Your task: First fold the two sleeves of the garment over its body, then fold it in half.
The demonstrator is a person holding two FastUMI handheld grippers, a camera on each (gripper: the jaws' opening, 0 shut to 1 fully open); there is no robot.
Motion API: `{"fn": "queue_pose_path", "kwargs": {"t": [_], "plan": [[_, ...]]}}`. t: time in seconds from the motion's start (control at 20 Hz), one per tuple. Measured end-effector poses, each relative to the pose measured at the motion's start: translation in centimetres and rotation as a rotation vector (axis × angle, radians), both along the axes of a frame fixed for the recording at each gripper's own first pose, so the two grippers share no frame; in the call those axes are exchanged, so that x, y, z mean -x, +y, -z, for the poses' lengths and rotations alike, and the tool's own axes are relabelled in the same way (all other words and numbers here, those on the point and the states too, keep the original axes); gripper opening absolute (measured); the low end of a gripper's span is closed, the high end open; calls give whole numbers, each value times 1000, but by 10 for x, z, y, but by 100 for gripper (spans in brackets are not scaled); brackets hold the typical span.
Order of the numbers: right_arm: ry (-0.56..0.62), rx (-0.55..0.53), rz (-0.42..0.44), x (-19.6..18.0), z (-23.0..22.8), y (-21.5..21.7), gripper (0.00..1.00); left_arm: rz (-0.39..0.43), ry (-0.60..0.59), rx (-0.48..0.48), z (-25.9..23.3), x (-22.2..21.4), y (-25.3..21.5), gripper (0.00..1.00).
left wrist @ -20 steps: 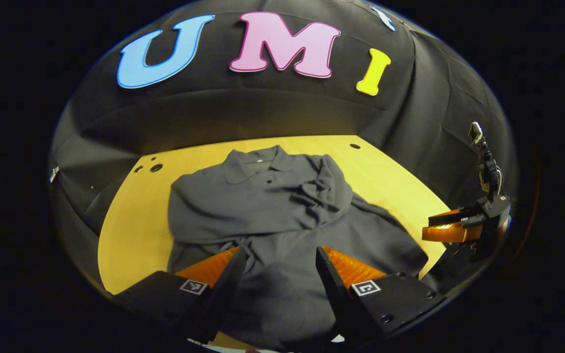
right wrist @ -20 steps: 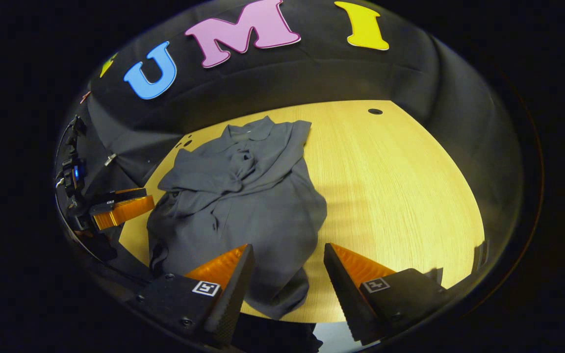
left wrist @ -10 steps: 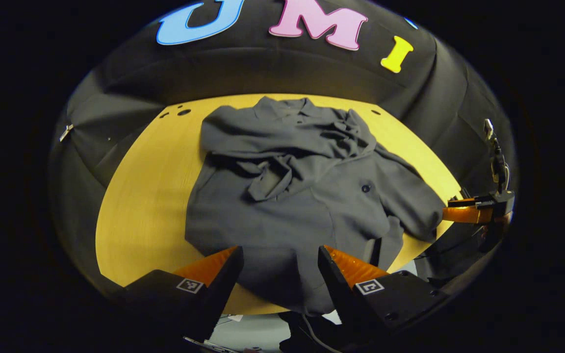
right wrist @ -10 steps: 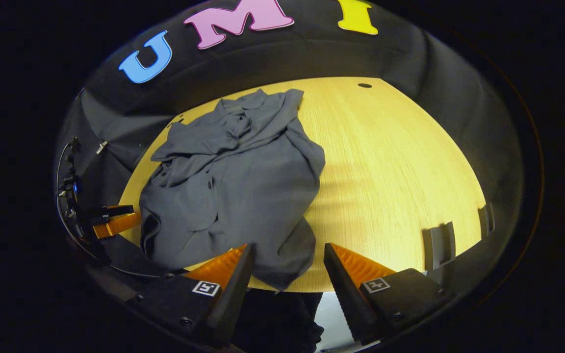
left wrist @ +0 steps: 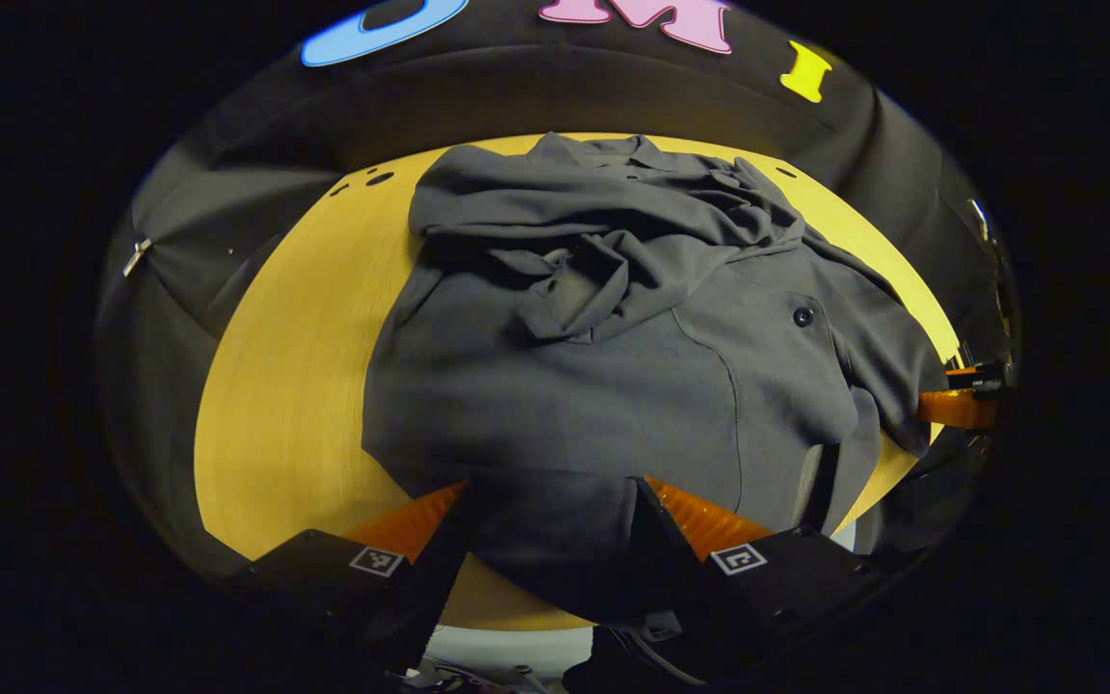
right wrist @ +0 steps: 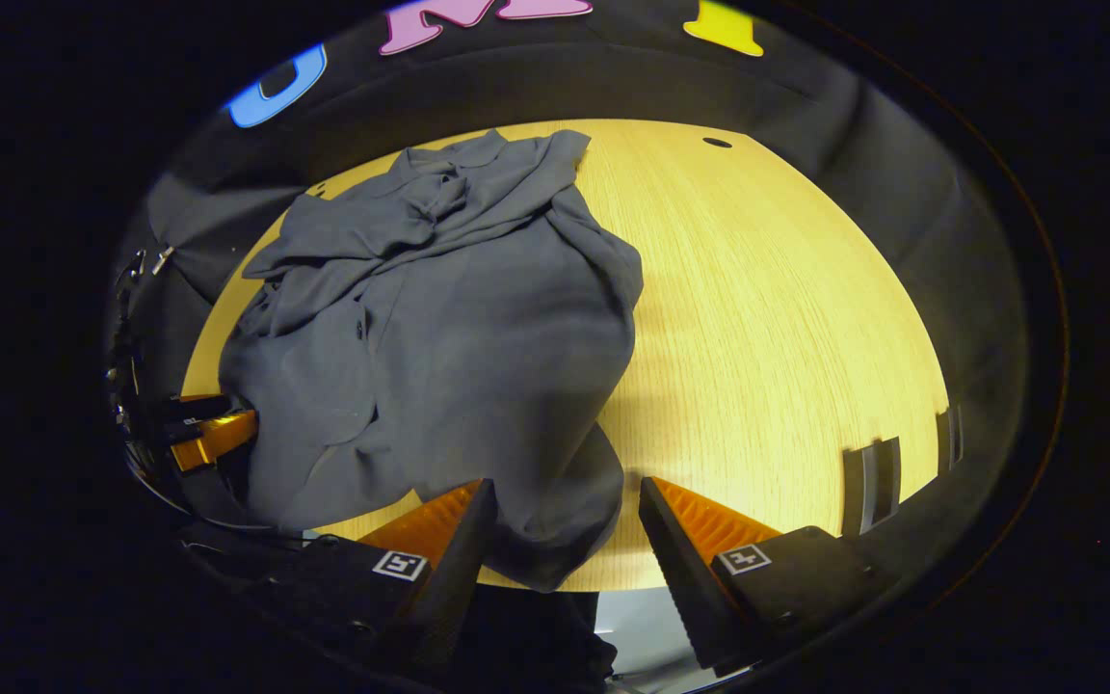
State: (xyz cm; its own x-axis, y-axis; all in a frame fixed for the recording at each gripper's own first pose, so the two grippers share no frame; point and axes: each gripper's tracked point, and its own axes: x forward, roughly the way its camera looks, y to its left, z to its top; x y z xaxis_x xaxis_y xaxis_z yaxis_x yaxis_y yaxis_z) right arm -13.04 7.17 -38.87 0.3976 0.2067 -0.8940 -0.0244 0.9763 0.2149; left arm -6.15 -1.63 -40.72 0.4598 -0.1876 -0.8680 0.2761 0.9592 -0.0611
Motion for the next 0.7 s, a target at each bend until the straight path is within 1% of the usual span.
{"fn": "queue_pose_path", "kwargs": {"t": [0.1, 0.15, 0.25, 0.35, 0.4, 0.45, 0.55, 0.6, 0.65, 0.7], "plan": [[17, 18, -25, 0, 9, 6, 93, 9, -7, -1, 1, 1, 0, 99], [11, 44, -39, -1, 9, 5, 93, 9, -4, 0, 3, 4, -1, 100], [-4, 55, -78, -5, 10, 10, 92, 21, -22, -1, 2, 5, -2, 100], [-8, 52, -71, -8, 10, 12, 93, 50, -24, 9, 1, 4, -6, 99], [-10, 47, -73, -11, 12, 13, 92, 70, -20, 6, 2, 3, -8, 83], [-12, 35, -86, -11, 11, 17, 87, 76, -25, 8, 1, -1, -6, 66], [-5, 13, -122, -14, 10, 26, 40, 43, -36, 38, -2, -7, -2, 33], [-4, -2, -143, -15, 9, 27, 17, 10, -28, 85, -5, -7, -3, 17], [-13, -20, -137, -15, 7, 28, 11, -12, -19, 116, -7, -9, -3, 12], [1, -72, -96, -11, 4, 30, 6, -29, -13, 146, -14, -9, -2, 9]]}}
